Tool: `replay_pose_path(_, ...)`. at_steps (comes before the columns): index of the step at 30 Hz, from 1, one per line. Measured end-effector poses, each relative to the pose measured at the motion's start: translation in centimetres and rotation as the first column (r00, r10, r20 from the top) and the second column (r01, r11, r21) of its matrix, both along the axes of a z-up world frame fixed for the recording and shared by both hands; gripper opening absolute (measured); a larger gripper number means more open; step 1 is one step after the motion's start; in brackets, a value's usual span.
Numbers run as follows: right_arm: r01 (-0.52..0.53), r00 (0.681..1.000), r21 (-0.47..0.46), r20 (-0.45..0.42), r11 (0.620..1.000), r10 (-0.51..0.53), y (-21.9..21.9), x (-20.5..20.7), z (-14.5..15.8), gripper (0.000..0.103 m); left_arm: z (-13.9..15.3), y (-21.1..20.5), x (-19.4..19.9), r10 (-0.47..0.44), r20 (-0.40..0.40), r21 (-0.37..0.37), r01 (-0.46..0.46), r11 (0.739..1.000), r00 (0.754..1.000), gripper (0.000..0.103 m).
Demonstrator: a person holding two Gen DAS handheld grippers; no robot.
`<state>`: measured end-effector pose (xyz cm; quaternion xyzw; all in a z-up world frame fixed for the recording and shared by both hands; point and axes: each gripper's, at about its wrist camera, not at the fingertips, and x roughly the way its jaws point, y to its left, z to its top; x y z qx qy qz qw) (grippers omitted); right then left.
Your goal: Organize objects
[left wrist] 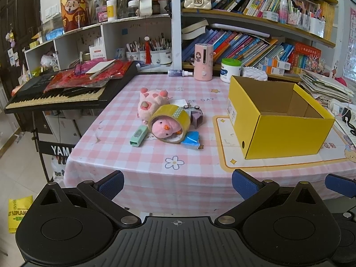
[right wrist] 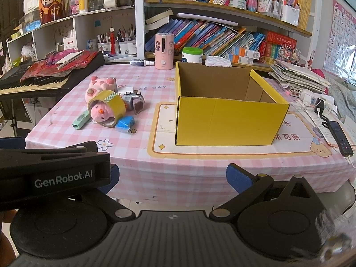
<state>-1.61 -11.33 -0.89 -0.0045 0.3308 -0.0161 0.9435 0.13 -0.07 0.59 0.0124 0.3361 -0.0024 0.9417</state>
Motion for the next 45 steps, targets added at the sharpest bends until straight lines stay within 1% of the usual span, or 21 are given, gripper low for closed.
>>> replay_pose_path(45,0.001,1.0,-0.018,0.024,1.0,0.0,-0.07,-0.92,0.2,0.101,0.13,0.13,-0.75,-0.004,0.013,-0.002,0.004,1.0,1.0,0.103)
